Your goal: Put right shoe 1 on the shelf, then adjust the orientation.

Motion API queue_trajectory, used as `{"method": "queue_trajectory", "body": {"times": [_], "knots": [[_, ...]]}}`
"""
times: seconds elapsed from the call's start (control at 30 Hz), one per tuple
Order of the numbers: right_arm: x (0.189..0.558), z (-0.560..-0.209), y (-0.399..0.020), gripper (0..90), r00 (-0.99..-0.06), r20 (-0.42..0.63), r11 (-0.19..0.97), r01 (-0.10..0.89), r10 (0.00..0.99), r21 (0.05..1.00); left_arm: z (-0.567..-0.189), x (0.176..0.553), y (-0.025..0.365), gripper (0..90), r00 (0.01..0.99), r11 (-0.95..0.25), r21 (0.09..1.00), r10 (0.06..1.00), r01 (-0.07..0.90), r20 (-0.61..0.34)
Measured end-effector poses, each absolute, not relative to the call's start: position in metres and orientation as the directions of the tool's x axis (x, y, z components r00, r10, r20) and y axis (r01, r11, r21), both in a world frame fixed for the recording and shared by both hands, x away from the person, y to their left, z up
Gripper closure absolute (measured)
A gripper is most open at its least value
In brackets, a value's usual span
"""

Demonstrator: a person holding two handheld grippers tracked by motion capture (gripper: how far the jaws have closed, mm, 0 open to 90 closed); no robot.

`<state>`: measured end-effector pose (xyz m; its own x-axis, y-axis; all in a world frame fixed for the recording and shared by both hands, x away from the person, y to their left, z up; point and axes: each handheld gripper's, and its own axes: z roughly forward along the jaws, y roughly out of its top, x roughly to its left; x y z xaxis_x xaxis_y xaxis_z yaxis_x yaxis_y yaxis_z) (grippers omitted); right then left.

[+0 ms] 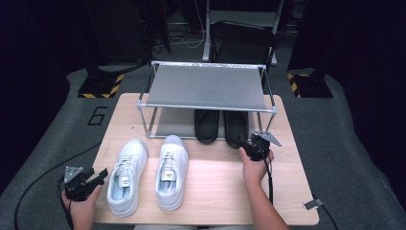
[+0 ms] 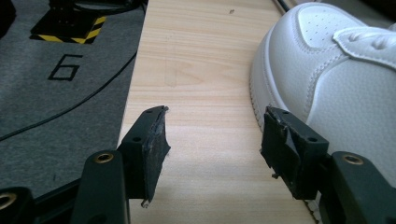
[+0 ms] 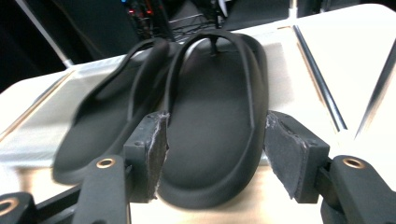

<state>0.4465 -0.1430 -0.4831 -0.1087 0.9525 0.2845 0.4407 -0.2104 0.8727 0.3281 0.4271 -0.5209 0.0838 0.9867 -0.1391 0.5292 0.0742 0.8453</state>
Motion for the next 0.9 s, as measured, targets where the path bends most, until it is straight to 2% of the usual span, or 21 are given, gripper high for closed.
{"method": "queue_trajectory", "body": {"times": [0.33, 0.43, 0.73, 0.9], "knots": [[0.401, -0.487, -0.154, 39.8, -0.182, 0.295, -0.184, 0.46, 0.938, 0.869, -0.516, 0.328, 0.427, 40.1, 0.088, 0.092, 0.854, 0.983, 0.512, -0.158], [0.385, -0.49, -0.155, 39.7, -0.204, 0.264, -0.137, 0.486, 0.943, 0.863, -0.513, 0.328, 0.425, 40.4, 0.097, 0.091, 0.855, 0.982, 0.51, -0.163], [0.349, -0.496, -0.163, 40.2, -0.271, 0.18, -0.035, 0.464, 0.945, 0.885, -0.499, 0.329, 0.419, 40.4, 0.135, 0.077, 0.852, 0.976, 0.518, -0.17], [0.338, -0.501, -0.16, 39.8, -0.301, 0.198, -0.033, 0.476, 0.933, 0.879, -0.492, 0.329, 0.415, 40.4, 0.162, 0.06, 0.848, 0.972, 0.527, -0.169]]}}
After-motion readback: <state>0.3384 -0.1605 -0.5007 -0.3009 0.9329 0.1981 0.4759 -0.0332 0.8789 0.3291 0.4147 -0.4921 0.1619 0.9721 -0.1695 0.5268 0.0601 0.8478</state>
